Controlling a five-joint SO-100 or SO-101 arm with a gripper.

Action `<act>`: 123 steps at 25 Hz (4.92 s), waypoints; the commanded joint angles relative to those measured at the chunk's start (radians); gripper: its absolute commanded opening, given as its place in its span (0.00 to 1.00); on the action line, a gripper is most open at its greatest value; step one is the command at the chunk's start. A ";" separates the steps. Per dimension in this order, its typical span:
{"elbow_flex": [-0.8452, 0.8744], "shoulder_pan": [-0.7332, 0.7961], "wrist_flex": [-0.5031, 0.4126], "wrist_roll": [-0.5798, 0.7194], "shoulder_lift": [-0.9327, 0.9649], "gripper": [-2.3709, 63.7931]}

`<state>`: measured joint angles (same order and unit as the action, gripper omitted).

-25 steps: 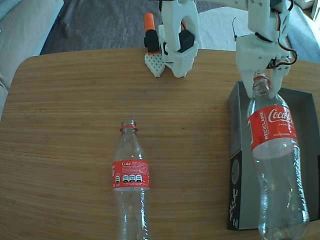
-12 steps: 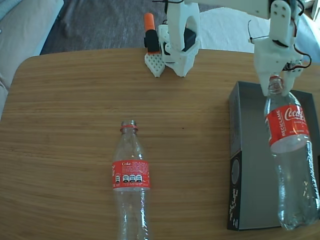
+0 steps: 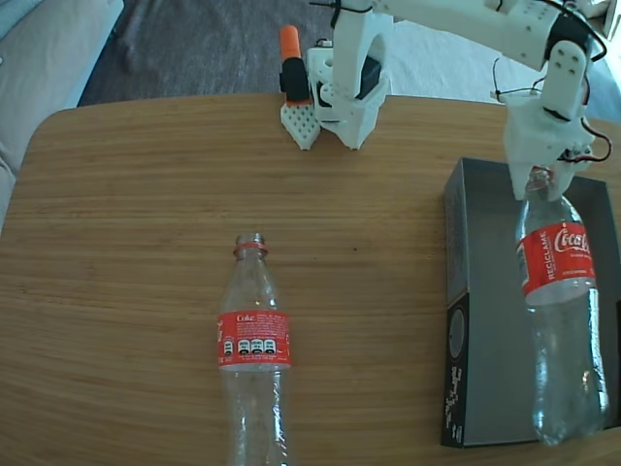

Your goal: Grasp the bottles and put them in the box.

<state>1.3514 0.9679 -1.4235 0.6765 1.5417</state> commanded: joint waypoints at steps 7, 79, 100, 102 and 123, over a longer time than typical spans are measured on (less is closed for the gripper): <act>-0.054 0.000 -0.011 -0.057 0.011 0.10; 0.035 -0.120 -0.028 -0.048 0.041 0.63; 0.032 -0.657 -0.267 0.618 0.331 0.63; 0.032 -0.726 -0.265 0.735 0.342 0.63; 0.390 -1.114 0.075 1.305 0.532 0.63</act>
<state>1.7349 -0.1243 -1.3698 1.9574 2.0172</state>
